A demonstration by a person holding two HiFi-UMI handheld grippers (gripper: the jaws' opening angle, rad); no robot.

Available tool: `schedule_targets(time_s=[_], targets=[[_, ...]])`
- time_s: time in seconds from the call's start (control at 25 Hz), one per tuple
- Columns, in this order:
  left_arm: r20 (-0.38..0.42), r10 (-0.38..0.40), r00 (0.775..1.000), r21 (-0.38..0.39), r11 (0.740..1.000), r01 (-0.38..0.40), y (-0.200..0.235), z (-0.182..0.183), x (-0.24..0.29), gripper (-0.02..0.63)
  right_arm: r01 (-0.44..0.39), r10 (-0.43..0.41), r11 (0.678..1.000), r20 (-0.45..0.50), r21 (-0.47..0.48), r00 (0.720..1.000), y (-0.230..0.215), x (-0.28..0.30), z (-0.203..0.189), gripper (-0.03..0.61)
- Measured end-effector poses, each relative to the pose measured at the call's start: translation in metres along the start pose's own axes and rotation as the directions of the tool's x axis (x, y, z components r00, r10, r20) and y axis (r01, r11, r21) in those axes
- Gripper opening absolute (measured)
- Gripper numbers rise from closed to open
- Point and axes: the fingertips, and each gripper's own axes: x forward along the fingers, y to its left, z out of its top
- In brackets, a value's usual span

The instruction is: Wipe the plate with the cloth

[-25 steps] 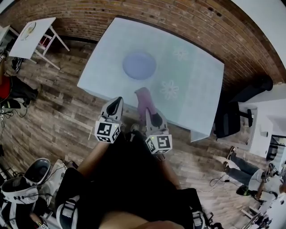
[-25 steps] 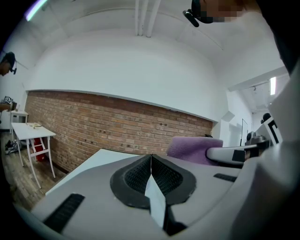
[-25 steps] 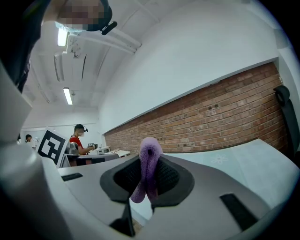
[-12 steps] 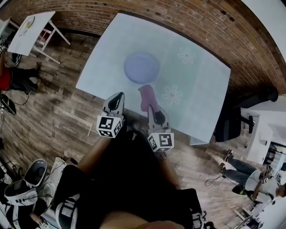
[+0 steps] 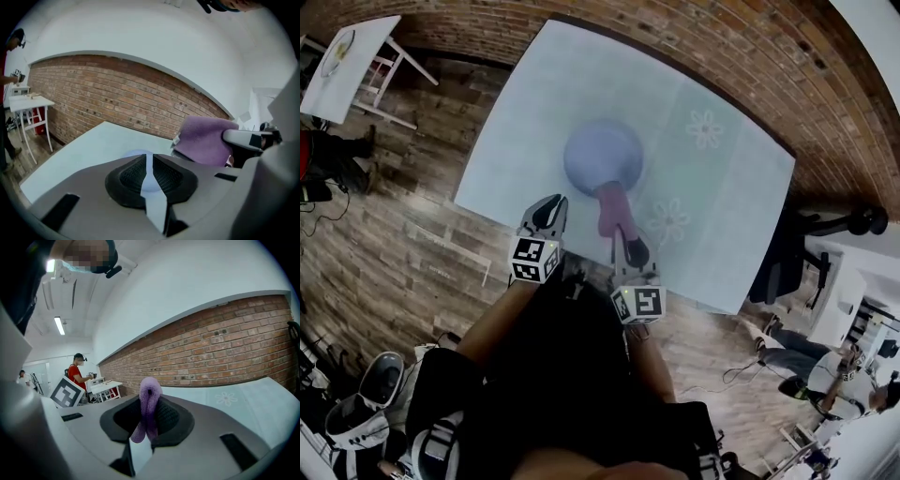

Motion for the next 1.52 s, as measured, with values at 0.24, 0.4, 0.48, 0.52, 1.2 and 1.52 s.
schedule_targets(time_s=[0.24, 0.4, 0.48, 0.52, 1.2, 1.52], targets=[[-0.117, -0.009, 0.993, -0.093, 0.996, -0.002, 0.046, -0.023, 0.057, 0.038, 0.041, -0.041, 0.999, -0.050, 0.003, 0.998, -0.011, 0.048, -0.013, 0.077], [-0.184, -0.044, 0.982, -0.108, 0.994, 0.024, 0.061, -0.040, 0.086, 0.122, 0.057, -0.056, 0.998, -0.063, 0.012, 0.996, -0.015, 0.075, -0.021, 0.077], [-0.220, -0.060, 0.974, -0.109, 0.993, 0.036, 0.066, -0.050, 0.099, 0.139, 0.073, -0.071, 0.997, -0.061, 0.030, 0.996, -0.018, 0.087, -0.022, 0.077], [-0.237, -0.063, 0.969, -0.109, 0.993, 0.038, 0.068, -0.055, 0.106, 0.145, 0.076, -0.074, 0.997, -0.066, 0.029, 0.995, -0.020, 0.091, -0.025, 0.077], [-0.435, -0.010, 0.901, -0.191, 0.978, -0.081, 0.098, -0.128, 0.175, 0.162, 0.017, -0.010, 0.999, -0.140, 0.048, 0.990, -0.058, 0.110, -0.075, 0.077], [-0.437, -0.014, 0.900, -0.180, 0.981, -0.072, 0.099, -0.127, 0.176, 0.127, 0.007, -0.001, 0.999, -0.155, 0.041, 0.988, -0.065, 0.110, -0.077, 0.077]])
